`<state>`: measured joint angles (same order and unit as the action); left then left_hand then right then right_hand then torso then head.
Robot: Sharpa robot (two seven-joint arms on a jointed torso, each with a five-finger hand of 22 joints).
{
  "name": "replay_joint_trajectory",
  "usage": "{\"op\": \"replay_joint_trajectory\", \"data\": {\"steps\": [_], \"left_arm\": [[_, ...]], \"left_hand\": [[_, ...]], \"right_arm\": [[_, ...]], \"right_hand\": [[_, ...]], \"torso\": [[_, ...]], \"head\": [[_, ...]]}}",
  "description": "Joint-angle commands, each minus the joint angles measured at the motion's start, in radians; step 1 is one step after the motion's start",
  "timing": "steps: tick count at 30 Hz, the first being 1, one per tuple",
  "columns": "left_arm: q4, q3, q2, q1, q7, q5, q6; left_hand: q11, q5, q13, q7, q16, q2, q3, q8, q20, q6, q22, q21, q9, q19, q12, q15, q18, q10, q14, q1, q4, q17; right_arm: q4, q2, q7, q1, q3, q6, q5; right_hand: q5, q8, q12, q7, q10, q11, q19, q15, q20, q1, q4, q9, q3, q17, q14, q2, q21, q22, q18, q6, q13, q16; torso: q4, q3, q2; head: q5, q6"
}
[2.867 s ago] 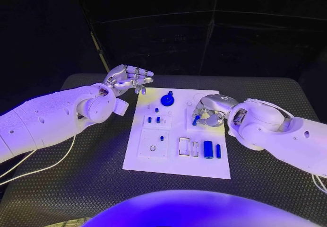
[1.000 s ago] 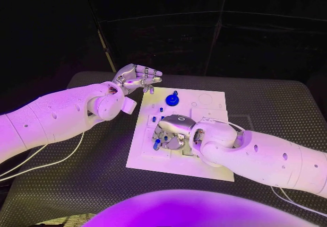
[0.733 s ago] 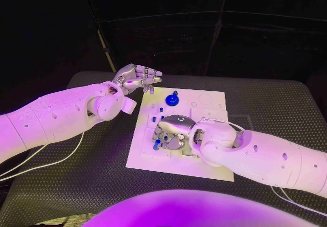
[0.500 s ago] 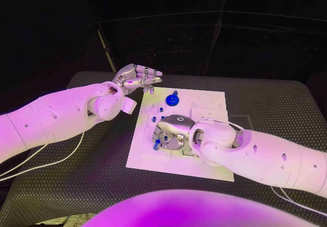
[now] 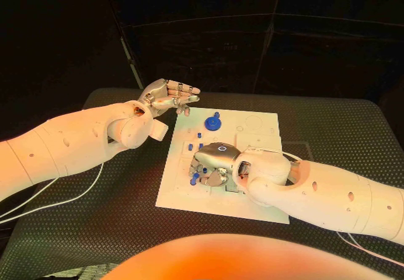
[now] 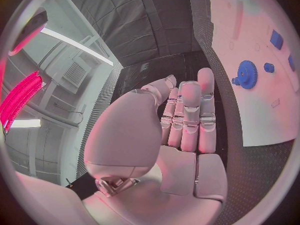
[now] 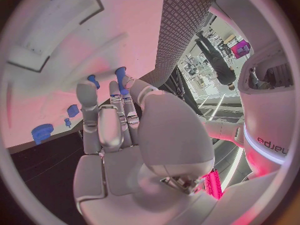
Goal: Assemble the parts on the task board
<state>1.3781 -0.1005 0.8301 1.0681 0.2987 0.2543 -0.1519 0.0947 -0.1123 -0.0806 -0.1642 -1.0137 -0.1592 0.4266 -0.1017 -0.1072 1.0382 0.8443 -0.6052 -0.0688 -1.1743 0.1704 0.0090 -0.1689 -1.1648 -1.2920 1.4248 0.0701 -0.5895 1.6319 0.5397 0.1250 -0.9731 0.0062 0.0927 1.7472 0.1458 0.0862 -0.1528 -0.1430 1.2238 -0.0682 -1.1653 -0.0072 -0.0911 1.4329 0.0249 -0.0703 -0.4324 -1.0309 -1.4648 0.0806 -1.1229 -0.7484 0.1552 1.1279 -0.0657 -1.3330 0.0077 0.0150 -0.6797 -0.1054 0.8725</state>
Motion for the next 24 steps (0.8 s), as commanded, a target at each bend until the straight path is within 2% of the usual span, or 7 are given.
{"op": "replay_joint_trajectory", "data": {"steps": [1, 7, 11, 14, 17, 21, 24], "left_arm": [[0.000, -0.001, 0.000, 0.002, 0.004, -0.004, 0.011], [-0.001, -0.001, 0.000, 0.002, 0.003, -0.004, 0.012], [-0.001, -0.001, 0.001, 0.002, 0.003, -0.004, 0.012], [0.000, -0.001, 0.001, 0.002, 0.002, -0.004, 0.011], [0.000, -0.001, 0.002, 0.002, 0.002, -0.004, 0.011], [0.001, -0.001, 0.003, 0.002, 0.002, -0.004, 0.011], [0.001, -0.001, 0.003, 0.002, 0.001, -0.004, 0.011]], "left_hand": [[-0.001, 0.004, 0.000, -0.003, 0.006, 0.007, -0.001, -0.004, -0.002, -0.001, -0.001, 0.004, 0.001, 0.002, 0.006, -0.001, -0.014, 0.007, 0.007, -0.002, -0.002, 0.001], [-0.001, 0.004, 0.000, -0.003, 0.006, 0.007, -0.001, -0.004, -0.002, -0.001, -0.001, 0.004, 0.001, 0.002, 0.006, -0.001, -0.014, 0.007, 0.007, -0.002, -0.002, 0.001], [-0.001, 0.004, 0.000, -0.003, 0.006, 0.007, -0.001, -0.004, -0.002, -0.001, -0.001, 0.004, 0.001, 0.002, 0.006, -0.001, -0.014, 0.007, 0.007, -0.002, -0.002, 0.001], [-0.001, 0.004, 0.000, -0.003, 0.006, 0.007, -0.001, -0.004, -0.002, -0.001, -0.001, 0.004, 0.001, 0.002, 0.006, -0.001, -0.014, 0.007, 0.007, -0.002, -0.002, 0.001], [-0.001, 0.004, 0.000, -0.003, 0.006, 0.007, -0.001, -0.004, -0.002, -0.001, -0.001, 0.004, 0.001, 0.002, 0.006, -0.001, -0.014, 0.007, 0.007, -0.002, -0.002, 0.001], [-0.001, 0.004, 0.000, -0.003, 0.006, 0.007, -0.001, -0.004, -0.002, -0.001, -0.001, 0.004, 0.001, 0.002, 0.006, -0.001, -0.014, 0.007, 0.007, -0.002, -0.002, 0.001], [-0.001, 0.004, 0.000, -0.003, 0.006, 0.007, -0.001, -0.004, -0.002, -0.001, -0.001, 0.004, 0.001, 0.002, 0.006, -0.001, -0.014, 0.007, 0.007, -0.002, -0.002, 0.001]], "right_arm": [[0.003, 0.004, 0.026, 0.002, -0.001, -0.010, 0.035], [0.012, 0.005, 0.032, 0.004, -0.001, -0.004, 0.042], [0.011, 0.001, 0.042, 0.005, -0.001, -0.031, 0.044], [0.006, -0.007, 0.048, 0.005, -0.001, -0.057, 0.044], [0.002, -0.012, 0.049, 0.005, -0.001, -0.062, 0.045], [-0.001, -0.017, 0.048, 0.005, -0.001, -0.041, 0.045], [-0.001, -0.019, 0.046, 0.005, -0.002, -0.016, 0.045]], "right_hand": [[0.003, 0.005, 0.007, -0.001, 0.007, -0.001, 0.002, -0.007, 0.001, -0.004, 0.000, -0.001, -0.005, 0.001, -0.022, -0.008, -0.001, 0.001, -0.002, 0.005, -0.001, -0.001], [0.003, 0.005, 0.007, -0.001, 0.008, -0.001, 0.001, -0.007, 0.001, -0.006, 0.000, -0.001, -0.005, -0.001, -0.022, -0.008, -0.002, -0.001, -0.002, 0.006, -0.001, -0.002], [0.008, -0.002, 0.017, -0.003, 0.002, -0.003, 0.008, -0.004, -0.001, -0.026, -0.006, 0.001, 0.001, 0.008, -0.020, 0.004, 0.002, 0.007, -0.001, -0.002, 0.000, 0.002], [0.035, -0.027, 0.055, -0.016, -0.050, -0.019, 0.025, 0.009, -0.010, -0.072, -0.024, 0.008, 0.020, 0.010, -0.019, 0.038, 0.018, 0.030, 0.001, -0.051, 0.004, 0.002], [0.043, -0.027, 0.075, -0.016, -0.094, -0.028, 0.040, 0.017, -0.019, -0.097, -0.033, 0.008, 0.039, 0.022, -0.014, 0.061, 0.034, 0.053, 0.006, -0.109, 0.004, 0.008], [0.045, -0.025, 0.075, -0.015, -0.125, -0.029, 0.045, 0.019, -0.024, -0.107, -0.037, 0.007, 0.065, 0.028, -0.011, 0.070, 0.045, 0.066, 0.009, -0.164, 0.001, 0.011], [0.046, -0.026, 0.072, -0.014, -0.133, -0.030, 0.044, 0.018, -0.024, -0.107, -0.037, 0.006, 0.076, 0.026, -0.011, 0.069, 0.045, 0.066, 0.009, -0.180, 0.001, 0.010]], "torso": [[-0.0004, 0.0001, 0.001], [-0.0002, 0.0004, -0.001], [0.0009, -0.0005, -0.001], [0.0016, -0.0011, 0.000], [0.0012, -0.0005, -0.001], [0.0001, -0.0002, 0.000], [-0.0004, -0.0004, 0.000]], "head": [[0.000, 0.000], [0.000, 0.000], [0.001, 0.000], [0.001, 0.000], [0.000, 0.000], [0.000, 0.000], [0.000, 0.000]]}}
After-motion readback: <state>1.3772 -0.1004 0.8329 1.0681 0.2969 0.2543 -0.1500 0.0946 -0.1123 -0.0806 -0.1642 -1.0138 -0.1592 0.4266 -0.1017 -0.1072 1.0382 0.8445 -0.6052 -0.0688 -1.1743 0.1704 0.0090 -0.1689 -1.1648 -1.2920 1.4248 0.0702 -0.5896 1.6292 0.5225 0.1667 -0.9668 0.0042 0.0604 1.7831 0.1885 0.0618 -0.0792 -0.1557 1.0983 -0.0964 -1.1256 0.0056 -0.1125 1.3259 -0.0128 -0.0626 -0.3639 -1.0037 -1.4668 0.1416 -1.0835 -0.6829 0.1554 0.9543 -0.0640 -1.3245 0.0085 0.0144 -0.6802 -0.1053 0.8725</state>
